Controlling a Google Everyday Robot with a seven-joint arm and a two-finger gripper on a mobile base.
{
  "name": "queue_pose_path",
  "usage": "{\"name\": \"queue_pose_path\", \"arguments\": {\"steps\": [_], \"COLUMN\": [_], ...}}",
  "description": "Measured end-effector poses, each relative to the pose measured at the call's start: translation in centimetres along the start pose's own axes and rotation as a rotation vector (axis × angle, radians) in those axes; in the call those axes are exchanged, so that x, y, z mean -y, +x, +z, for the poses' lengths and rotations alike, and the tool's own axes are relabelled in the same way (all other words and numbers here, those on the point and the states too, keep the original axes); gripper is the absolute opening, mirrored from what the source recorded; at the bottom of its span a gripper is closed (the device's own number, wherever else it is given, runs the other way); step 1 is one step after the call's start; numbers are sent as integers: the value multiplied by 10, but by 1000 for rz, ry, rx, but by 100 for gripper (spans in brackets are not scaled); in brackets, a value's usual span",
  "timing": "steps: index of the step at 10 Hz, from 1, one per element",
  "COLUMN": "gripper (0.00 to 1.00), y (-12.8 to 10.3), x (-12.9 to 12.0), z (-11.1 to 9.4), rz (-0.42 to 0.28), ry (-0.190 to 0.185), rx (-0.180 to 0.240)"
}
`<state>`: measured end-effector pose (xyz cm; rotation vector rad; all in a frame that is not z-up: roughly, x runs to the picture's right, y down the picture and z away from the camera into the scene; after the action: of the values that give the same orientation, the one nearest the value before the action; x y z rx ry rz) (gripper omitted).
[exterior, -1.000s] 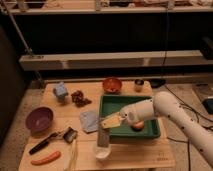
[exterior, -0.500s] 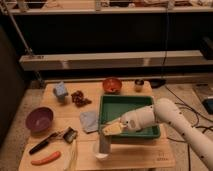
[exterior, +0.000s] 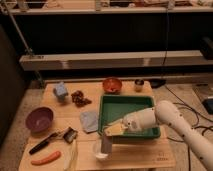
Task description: Place eraser in paper cup
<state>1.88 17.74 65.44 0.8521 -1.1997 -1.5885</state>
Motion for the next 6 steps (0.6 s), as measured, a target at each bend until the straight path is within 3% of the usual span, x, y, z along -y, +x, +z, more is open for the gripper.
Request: {"name": "queue_pose_path", "arguments": {"steps": [6], "gripper": [0], "y": [6], "x": [-12], "z": [13], "rz": [11], "ry": [24], "rx": [-9]}}
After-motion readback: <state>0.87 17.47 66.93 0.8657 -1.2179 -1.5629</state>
